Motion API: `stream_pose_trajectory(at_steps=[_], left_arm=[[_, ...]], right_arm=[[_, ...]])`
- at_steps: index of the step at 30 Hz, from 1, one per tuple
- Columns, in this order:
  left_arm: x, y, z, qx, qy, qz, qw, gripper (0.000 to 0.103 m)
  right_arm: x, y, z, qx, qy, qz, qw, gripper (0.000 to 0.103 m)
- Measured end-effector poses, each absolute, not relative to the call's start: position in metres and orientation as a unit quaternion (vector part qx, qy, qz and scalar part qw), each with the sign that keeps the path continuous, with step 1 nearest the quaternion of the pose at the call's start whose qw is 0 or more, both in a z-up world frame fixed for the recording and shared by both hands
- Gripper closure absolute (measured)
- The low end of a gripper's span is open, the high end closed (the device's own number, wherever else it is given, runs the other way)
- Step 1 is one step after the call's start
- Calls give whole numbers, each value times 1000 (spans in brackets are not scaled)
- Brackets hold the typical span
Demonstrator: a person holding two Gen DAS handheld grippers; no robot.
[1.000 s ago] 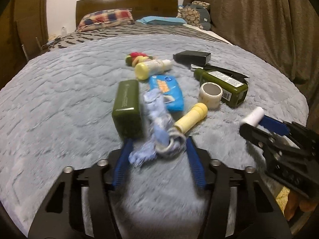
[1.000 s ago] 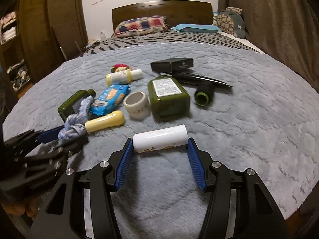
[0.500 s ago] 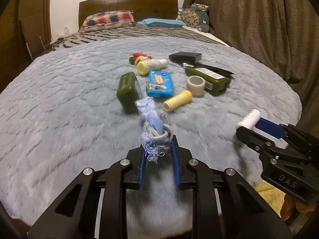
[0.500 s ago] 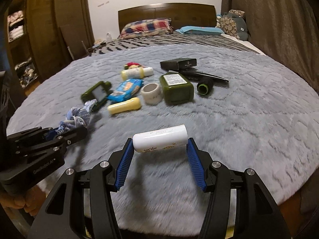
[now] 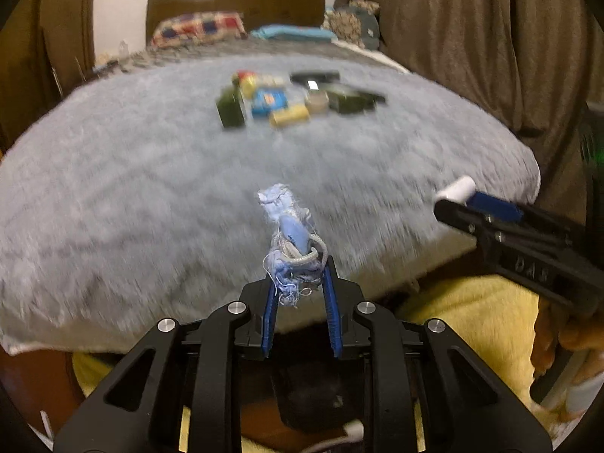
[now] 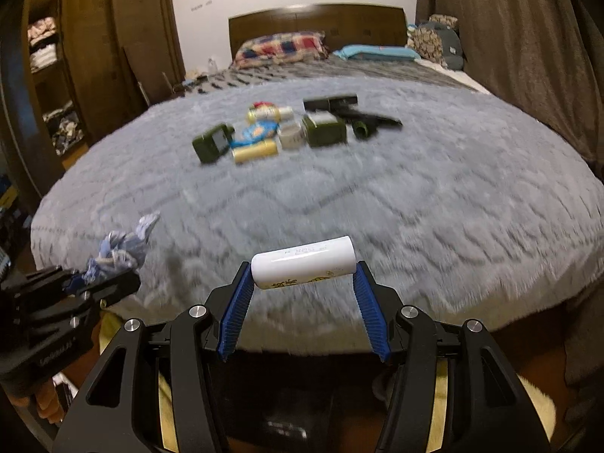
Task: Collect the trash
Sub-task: 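Lower both tools below the bed edge and open them over the bin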
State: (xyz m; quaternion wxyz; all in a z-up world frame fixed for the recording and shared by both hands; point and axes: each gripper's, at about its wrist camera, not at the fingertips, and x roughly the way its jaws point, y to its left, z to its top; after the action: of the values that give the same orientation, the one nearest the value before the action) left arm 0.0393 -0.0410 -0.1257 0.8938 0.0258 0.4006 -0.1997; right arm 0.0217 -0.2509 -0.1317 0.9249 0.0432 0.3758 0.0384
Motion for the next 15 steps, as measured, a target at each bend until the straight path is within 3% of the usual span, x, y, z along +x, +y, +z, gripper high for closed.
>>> stream_pose_trajectory(at_steps=[15], left_arm=[[30,-55,-241,17,544,-228,808,82]], right_arm=[[16,-240,-247,54,520,40,852,48]])
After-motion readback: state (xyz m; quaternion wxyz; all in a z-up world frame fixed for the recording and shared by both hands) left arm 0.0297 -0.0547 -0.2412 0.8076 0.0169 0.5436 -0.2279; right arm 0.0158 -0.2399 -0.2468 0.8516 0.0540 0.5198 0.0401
